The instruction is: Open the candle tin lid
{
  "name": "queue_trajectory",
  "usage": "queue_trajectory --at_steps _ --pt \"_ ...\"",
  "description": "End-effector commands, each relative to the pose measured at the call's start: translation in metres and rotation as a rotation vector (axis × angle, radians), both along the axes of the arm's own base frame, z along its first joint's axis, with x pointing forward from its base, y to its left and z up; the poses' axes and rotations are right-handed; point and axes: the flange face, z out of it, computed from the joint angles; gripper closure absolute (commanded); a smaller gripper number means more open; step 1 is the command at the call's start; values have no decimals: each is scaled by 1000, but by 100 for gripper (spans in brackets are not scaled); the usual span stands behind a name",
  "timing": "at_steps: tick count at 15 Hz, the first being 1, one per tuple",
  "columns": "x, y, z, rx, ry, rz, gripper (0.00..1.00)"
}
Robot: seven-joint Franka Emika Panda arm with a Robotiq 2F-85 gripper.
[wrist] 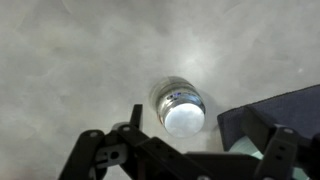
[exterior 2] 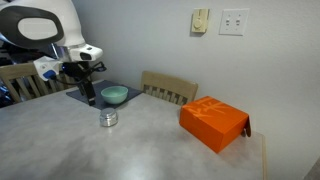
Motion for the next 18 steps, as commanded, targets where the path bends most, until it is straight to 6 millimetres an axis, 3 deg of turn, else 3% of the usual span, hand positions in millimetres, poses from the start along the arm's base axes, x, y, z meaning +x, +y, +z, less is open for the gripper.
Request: queue_trajectory --at_steps 1,9,18 --pt "24 0 -27 -31 37 11 0" --pt "78 -2 -35 -17 22 3 0" --pt "86 3 -90 -34 148 7 0"
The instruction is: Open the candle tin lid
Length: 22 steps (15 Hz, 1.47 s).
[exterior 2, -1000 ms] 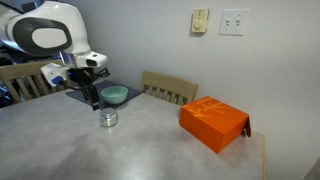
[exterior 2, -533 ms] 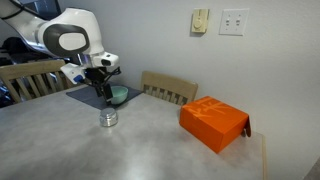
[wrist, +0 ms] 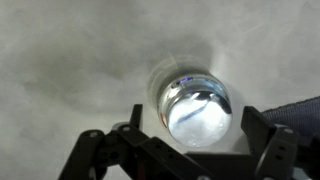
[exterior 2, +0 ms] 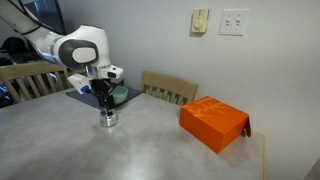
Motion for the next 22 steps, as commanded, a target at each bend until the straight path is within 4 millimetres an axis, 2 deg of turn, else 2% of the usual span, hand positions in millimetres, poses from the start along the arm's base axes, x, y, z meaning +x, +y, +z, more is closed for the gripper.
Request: queue_trajectory --at_steps 1,4,12,13,14,15,18,20,22 --pt "8 3 -13 -2 43 2 0" --pt "11 6 -18 1 46 8 0" --pt "20 5 -14 1 26 12 2" --pt "20 5 -13 1 26 13 12" --pt "20 5 -13 1 25 13 17" --pt "20 5 -13 1 26 12 31" --pt "20 4 -13 -1 33 10 50" --pt "20 4 -14 -5 40 10 56" --pt "20 4 -14 -9 48 11 56"
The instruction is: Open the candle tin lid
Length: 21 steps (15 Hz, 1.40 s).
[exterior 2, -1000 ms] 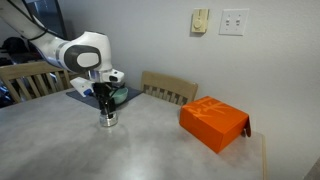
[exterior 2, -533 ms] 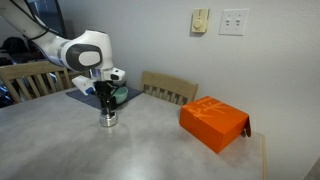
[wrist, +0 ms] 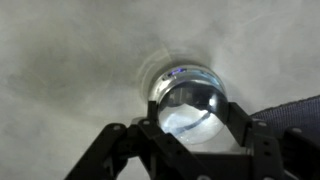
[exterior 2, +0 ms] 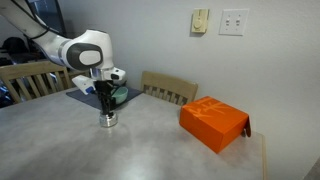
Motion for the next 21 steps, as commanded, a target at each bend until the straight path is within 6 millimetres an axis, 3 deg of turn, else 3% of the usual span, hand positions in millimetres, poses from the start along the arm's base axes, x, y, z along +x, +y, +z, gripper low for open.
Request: queue_trajectory --at_steps 1,6,13,16,21 --pt "2 -3 -2 -12 31 2 56" --pt "-4 1 12 -54 4 15 56" --pt "-15 8 50 -58 -62 20 56" --pt "-31 23 49 14 12 39 56" --pt "-59 54 25 115 199 89 56"
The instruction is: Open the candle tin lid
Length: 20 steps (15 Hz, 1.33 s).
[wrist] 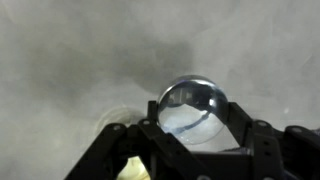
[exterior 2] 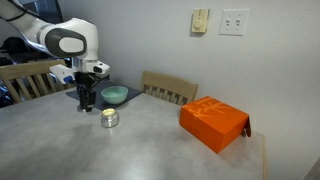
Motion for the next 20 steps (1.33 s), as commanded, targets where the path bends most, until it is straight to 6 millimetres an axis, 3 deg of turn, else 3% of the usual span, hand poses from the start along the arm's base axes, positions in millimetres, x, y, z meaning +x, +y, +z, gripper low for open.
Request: queue_trajectory --at_steps 1,13,20 --pt "-19 8 -12 35 98 36 56" --pt "-8 19 -82 -37 -40 104 56" --pt "-7 26 -92 -44 -82 118 56"
